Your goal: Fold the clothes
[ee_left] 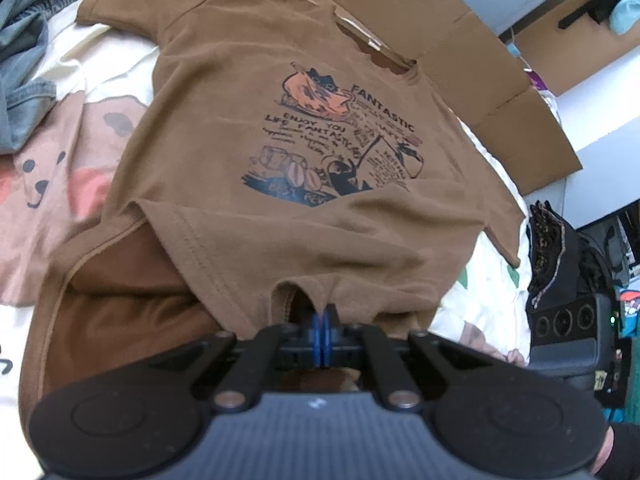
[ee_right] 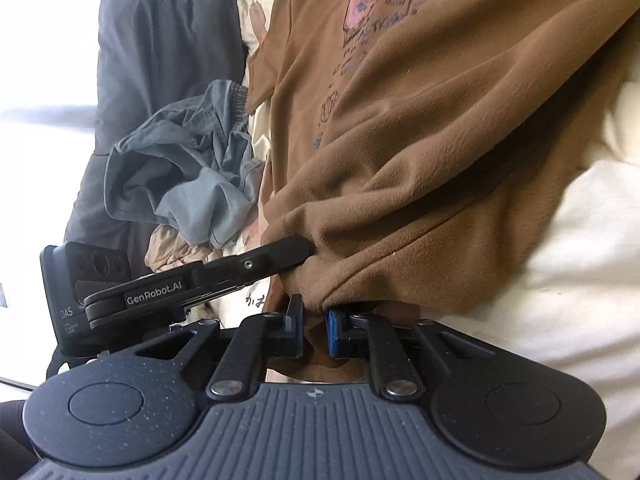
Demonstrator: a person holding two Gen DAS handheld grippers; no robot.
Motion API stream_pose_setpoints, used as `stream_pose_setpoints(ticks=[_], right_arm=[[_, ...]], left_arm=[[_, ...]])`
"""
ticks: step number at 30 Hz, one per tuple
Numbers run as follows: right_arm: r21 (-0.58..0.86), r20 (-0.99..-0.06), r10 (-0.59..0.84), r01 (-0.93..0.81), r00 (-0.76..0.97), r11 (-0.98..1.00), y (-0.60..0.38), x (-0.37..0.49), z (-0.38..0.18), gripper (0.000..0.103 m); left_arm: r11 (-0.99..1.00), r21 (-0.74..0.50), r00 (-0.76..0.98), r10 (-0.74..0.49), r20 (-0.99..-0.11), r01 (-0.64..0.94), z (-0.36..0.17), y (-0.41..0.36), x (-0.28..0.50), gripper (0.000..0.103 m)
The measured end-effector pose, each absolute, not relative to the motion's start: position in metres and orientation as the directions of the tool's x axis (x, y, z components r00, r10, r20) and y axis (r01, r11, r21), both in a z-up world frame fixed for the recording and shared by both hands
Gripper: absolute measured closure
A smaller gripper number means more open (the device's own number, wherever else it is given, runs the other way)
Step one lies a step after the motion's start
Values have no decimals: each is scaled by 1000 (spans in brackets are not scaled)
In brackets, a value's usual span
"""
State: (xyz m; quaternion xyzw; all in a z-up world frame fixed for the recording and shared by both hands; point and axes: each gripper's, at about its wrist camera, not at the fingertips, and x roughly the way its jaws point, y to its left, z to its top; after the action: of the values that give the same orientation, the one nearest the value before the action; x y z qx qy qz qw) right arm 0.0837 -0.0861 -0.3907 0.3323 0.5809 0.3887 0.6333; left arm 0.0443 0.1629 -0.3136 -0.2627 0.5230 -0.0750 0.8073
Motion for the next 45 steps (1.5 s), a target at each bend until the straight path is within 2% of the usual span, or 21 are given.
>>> stream_pose_setpoints(ticks=[5,12,22,36,45], right_arm=[[867,-483,875,-117,41,484,-105,83,-377,97],[846,-513,856,-135,59,516,-135,74,-356,97],[761,-636,771,-148,25,632,-194,36,-337,97],[680,-723,690,-193,-16,708,-254,-10,-291,98],[605,-793,608,-164,-38,779,-284,-26,-288,98]], left_arm=[[852,-506,446,-405,-798,-133,-304,157,42,98],[859,-502,454,-407,-793,-106,-287,151,33,87],[884,-453,449,-362,-817,-112,-268,165,2,87],[921,-320,420,-205,-884,-223,-263,208,-43,87],[928,-250,395,-127,-910,-278,-270,231,-58,87]])
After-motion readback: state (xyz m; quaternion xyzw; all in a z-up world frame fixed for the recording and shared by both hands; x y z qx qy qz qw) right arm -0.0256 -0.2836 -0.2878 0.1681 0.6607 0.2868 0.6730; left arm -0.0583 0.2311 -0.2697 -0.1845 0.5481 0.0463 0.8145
